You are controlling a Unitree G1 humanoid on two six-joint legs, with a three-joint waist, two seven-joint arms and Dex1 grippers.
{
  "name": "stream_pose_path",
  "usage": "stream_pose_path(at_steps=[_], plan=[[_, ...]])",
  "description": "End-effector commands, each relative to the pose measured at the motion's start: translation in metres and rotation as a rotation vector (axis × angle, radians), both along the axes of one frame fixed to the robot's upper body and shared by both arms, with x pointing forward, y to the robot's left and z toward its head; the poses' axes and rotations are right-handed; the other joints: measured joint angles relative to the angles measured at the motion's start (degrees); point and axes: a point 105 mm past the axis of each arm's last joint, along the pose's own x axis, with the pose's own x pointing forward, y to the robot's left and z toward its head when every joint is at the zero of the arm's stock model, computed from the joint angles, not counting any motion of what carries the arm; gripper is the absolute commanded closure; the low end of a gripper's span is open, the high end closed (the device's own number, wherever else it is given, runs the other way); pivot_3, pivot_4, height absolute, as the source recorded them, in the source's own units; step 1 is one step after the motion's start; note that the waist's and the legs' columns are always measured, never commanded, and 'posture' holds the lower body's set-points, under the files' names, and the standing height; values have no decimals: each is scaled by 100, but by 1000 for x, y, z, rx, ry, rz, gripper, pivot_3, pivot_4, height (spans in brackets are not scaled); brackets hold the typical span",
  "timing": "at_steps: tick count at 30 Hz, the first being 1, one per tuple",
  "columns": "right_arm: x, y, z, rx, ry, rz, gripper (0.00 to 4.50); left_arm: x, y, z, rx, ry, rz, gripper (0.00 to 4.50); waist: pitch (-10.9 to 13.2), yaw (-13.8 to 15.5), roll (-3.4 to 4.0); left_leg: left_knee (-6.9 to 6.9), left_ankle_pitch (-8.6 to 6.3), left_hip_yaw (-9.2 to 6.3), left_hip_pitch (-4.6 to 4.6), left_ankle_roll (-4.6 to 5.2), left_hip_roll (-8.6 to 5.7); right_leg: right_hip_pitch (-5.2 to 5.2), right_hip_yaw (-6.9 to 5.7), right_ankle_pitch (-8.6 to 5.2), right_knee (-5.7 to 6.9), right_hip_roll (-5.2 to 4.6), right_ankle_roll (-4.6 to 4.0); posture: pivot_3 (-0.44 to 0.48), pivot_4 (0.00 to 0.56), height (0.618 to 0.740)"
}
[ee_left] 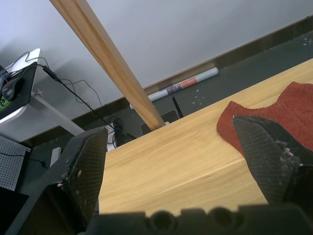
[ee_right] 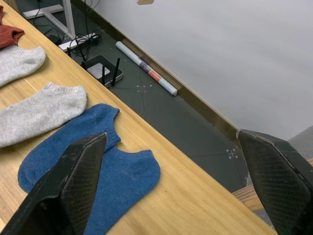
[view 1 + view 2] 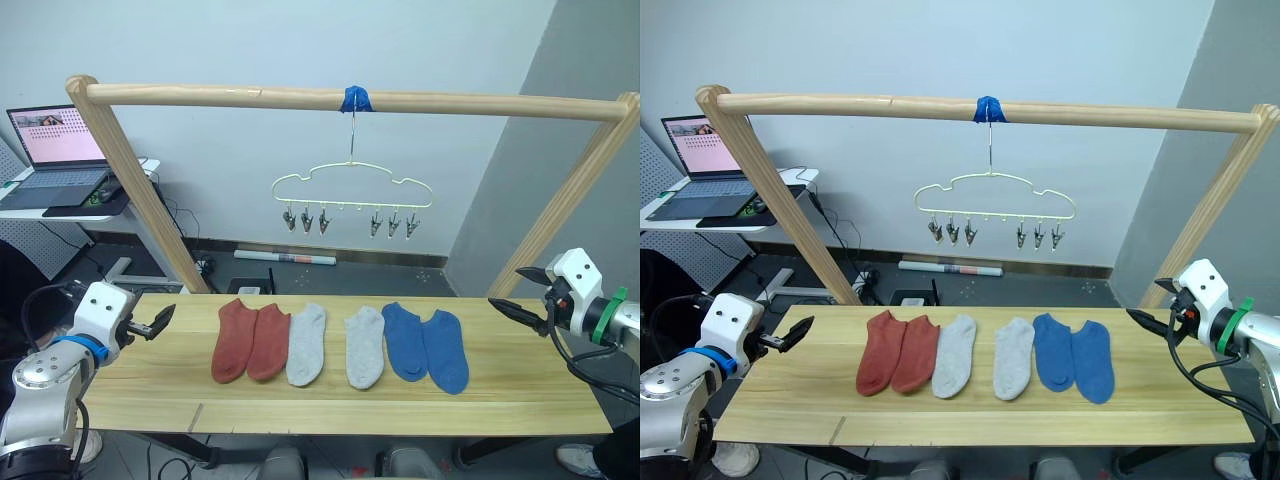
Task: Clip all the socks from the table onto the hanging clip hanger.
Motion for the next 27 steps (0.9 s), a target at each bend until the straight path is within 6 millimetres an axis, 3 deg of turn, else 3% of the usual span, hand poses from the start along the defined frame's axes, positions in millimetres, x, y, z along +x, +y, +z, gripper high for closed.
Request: stream_pose_path(at_steps=[1,19,24,27], plan=[[0,1,17,-5,-58,15,37,3,4,12,17,-48,1,0,0,0,0,0,0,0,0,0,0,0,1,0,0,0,0,-34,5,740],[-5,4,16,-29,-81,35,37,7,-5,27,23,-155,-87,0,7,-7,-3,-1,-1,3,-1,-2,2,-3,2,-1,0,-1,-1,-65,18,740],[-6,13,19,-33,-110,78,37,15,-34,25,-74,-171,-144,0,29,-21,-1,-1,-2,5,-1,-2,2,-3,3,-1,-1,-2,-1,-99,47,740],[-11,33,26,-13,-144,131,37,32,-68,31,-163,-216,-190,0,92,-25,-3,1,-1,3,-2,-2,2,-2,3,-1,0,-2,-1,-130,80,740]])
